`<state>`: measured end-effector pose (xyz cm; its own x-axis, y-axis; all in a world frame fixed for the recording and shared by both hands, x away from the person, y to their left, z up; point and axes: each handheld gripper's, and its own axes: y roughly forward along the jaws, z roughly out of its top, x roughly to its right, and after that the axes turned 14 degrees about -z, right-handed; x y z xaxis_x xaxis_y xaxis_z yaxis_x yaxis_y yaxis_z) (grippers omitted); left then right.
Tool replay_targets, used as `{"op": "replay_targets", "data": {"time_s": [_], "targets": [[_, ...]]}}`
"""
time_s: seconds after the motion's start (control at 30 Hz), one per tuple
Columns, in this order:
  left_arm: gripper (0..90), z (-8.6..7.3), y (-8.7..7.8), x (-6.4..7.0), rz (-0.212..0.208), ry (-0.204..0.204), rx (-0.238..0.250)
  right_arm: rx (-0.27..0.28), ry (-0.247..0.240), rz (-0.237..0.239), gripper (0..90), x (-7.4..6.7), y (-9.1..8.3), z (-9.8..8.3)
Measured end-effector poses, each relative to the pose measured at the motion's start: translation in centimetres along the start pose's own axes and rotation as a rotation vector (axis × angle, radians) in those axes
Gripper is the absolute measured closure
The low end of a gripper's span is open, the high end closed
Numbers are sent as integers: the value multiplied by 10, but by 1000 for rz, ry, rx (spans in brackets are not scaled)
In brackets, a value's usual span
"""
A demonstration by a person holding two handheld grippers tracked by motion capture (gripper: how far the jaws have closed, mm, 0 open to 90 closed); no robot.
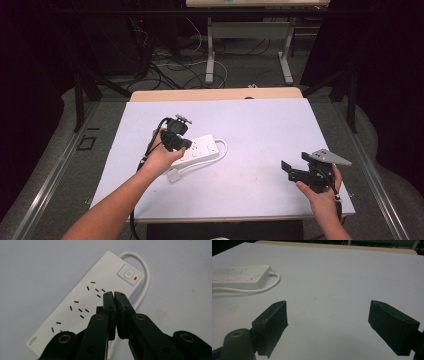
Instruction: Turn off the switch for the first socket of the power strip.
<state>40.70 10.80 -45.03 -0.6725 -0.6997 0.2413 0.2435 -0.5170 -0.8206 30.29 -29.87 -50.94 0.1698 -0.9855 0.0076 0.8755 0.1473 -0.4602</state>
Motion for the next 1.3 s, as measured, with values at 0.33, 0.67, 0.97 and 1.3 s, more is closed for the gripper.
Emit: {"op": "replay_targets", "data": {"time_s": [0.33, 0.67, 0.97, 1.3], "targets": [[900, 2, 12, 0, -2, -17, -33, 1, -3, 1, 154, 1, 0, 0], [900, 4, 25, 0, -2, -25, -48, 0, -3, 9, 155, 1, 1, 0], [900, 4, 37, -3, -4, -50, -74, 2, -1, 4, 157, 1, 1, -1], [900, 6, 48, -8, -6, -70, -85, -1, 4, 6, 158, 1, 2, -1]]}}
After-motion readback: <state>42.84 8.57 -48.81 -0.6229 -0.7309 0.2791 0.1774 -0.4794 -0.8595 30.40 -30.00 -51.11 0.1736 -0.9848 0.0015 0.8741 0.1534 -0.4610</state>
